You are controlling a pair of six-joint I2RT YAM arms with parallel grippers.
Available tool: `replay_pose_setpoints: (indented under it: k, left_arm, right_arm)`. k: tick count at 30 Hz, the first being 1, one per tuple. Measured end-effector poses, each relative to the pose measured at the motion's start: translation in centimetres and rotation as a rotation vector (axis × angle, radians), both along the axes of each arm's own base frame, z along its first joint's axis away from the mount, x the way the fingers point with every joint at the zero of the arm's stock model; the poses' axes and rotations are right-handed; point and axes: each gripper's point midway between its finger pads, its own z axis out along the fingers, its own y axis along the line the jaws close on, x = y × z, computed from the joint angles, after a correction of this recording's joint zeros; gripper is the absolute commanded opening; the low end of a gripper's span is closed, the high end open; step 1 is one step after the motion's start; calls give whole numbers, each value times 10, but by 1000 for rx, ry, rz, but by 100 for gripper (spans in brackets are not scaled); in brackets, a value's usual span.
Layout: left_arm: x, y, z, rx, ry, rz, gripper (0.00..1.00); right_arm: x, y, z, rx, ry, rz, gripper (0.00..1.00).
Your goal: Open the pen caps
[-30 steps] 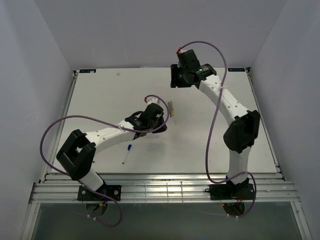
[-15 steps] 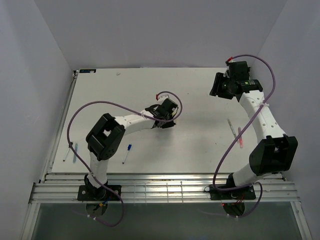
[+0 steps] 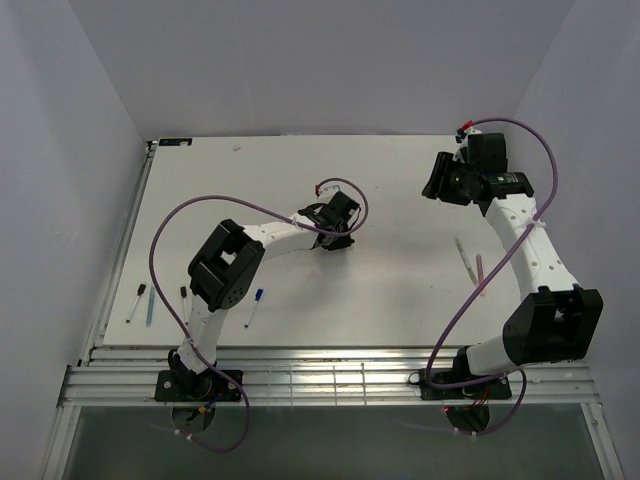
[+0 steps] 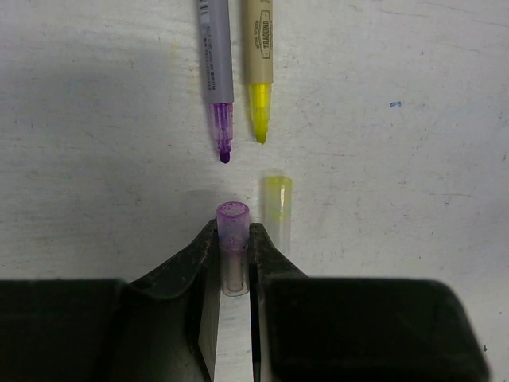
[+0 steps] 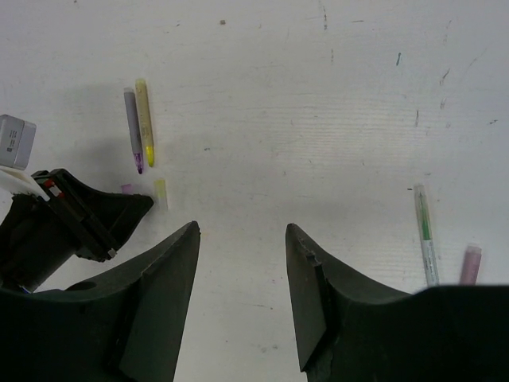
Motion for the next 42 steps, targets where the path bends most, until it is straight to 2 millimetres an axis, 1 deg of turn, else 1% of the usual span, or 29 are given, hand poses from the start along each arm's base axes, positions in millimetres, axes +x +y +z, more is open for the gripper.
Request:
replay_pose_setpoints:
  k: [3, 8, 13, 22, 27, 37, 42]
  left_arm:
    - [2, 2, 0, -2, 0, 6, 12]
    - [2, 2, 0, -3, 2, 12, 15]
    - [2, 2, 0, -5, 3, 14, 22]
    - [3, 3, -1, -9, 4, 25, 26]
    - [3, 4, -1, -10, 1, 33, 32]
    - [5, 4, -2, -23, -7, 44, 33]
    - [5, 4, -1, -29, -9, 47, 36]
  right_arm:
    - [-1, -1, -5, 3, 10, 0, 54]
    - [-2, -2, -7, 11, 12, 1, 54]
    - [-3, -3, -11, 15, 19, 2, 54]
    - [-4, -2, -12, 20, 22, 4, 54]
    - [-4, -1, -11, 27, 21, 11, 54]
    - [-2, 0, -9, 29, 10, 13, 54]
    - [-2, 0, -9, 30, 9, 13, 54]
